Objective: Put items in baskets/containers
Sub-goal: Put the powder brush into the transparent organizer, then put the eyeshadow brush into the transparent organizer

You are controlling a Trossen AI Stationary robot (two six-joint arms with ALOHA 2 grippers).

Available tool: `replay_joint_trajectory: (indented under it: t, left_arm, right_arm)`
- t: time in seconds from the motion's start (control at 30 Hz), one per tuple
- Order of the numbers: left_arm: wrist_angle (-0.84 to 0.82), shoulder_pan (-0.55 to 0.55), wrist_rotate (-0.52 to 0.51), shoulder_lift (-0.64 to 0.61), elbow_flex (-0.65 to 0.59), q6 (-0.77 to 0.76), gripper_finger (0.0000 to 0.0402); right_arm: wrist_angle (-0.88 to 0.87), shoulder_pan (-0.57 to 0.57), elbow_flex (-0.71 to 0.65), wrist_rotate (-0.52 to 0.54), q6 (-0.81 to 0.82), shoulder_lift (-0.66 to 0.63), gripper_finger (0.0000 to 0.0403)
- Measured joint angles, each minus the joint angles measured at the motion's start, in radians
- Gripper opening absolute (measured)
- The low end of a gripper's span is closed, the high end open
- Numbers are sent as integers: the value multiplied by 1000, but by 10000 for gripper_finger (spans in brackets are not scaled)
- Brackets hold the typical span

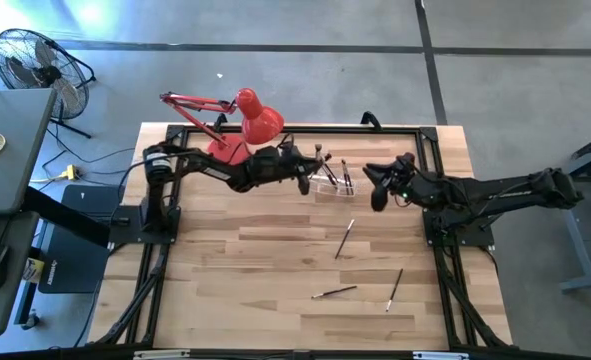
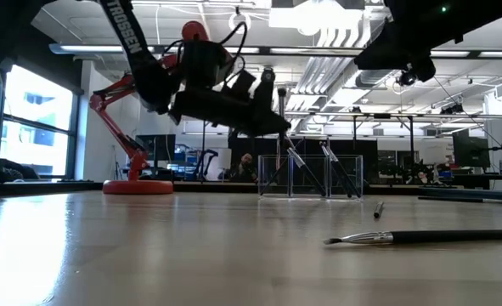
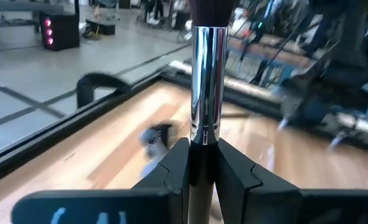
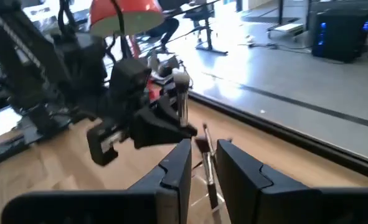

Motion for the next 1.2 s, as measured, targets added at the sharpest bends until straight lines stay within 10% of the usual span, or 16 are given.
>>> replay_joint_trajectory:
  t: [0.63, 1.2]
  left_arm:
    - [-75, 17, 70, -29, -1, -7, 189]
    - [-386, -236, -208, -324, -2, 99, 15]
  right_arm:
    - [33, -110, 0, 18, 20, 0, 71]
    - [26, -110, 0, -192, -11, 0, 71]
